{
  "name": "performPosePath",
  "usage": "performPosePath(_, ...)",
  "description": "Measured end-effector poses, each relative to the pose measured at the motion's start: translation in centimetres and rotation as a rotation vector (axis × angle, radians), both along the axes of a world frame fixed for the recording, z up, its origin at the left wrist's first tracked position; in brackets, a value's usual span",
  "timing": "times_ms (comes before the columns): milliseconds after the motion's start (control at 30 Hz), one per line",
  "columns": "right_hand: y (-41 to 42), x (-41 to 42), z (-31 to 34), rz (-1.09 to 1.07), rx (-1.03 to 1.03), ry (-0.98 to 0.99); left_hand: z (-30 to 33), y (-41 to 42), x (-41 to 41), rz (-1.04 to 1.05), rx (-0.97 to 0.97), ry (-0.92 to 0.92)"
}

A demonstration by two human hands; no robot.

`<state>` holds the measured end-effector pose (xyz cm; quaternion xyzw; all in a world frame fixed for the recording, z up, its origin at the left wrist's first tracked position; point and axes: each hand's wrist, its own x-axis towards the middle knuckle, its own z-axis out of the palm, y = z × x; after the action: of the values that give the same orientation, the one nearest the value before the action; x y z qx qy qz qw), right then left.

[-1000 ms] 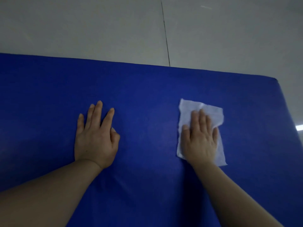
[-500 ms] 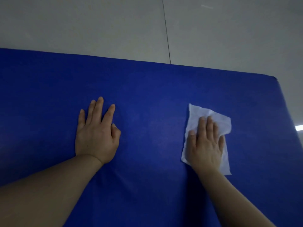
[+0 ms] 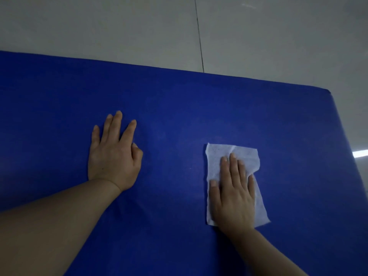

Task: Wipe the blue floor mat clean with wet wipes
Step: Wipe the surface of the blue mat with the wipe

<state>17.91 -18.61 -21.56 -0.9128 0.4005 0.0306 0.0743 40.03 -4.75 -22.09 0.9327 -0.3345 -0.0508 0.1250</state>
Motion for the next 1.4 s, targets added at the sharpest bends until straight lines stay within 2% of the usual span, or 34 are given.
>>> performPosePath(233,-0.1,0.2,0.3,-0.008,0.041,0.038,0.5,-0.1,0.0,0.017,-0.021,0.029)
performPosePath(400,-0.2,0.3,0.7,-0.014,0.064,0.069,1.6,1.8,-1.3,0.009,-0.121,0.092)
performPosePath(467,-0.3,0.3,0.6,-0.009,0.059,0.091,1.9,4.3,-4.0,0.011,-0.081,0.087)
performPosePath(567,-0.2,0.3,0.6,-0.011,0.037,0.093,1.1,7.7,-8.0,-0.106,0.002,0.057)
performPosePath(700,2.5,1.4,0.7,-0.083,0.015,0.097,0.4,8.3,-8.2,-0.138,0.061,0.028)
performPosePath(767,7.2,2.0,1.1,0.131,0.006,0.033,0.3,8.3,-8.1,-0.140,0.063,0.026)
performPosePath(833,11.3,1.3,1.1,0.509,0.036,0.005,0.3,8.3,-8.1,-0.150,0.065,0.017)
performPosePath(867,11.4,0.7,0.9,0.605,0.040,0.026,0.3,8.4,-8.1,-0.156,0.067,0.010)
performPosePath(900,10.1,0.1,0.7,0.596,0.038,0.027,0.3,8.4,-8.1,-0.158,0.067,0.008)
performPosePath(933,8.2,-0.7,0.5,0.483,0.014,0.019,0.3,8.3,-8.0,-0.157,0.065,0.011)
performPosePath(1033,2.3,-3.6,0.3,-0.107,0.007,0.036,0.4,8.4,-8.2,-0.140,0.056,0.028)
performPosePath(1100,1.9,-3.9,0.3,-0.286,0.036,0.080,0.5,8.3,-8.3,-0.139,0.058,0.036)
performPosePath(1167,5.0,-2.7,0.5,-0.124,-0.037,0.026,0.5,8.3,-8.2,-0.140,0.059,0.038)
performPosePath(1300,12.4,-2.6,0.7,0.546,0.024,0.029,0.5,8.3,-8.1,-0.151,0.066,0.033)
performPosePath(1333,12.0,-3.0,0.8,0.592,0.026,0.032,0.5,8.3,-8.1,-0.151,0.067,0.035)
performPosePath(1400,9.5,-4.2,0.2,0.437,-0.002,-0.014,0.5,8.3,-8.1,-0.141,0.052,0.038)
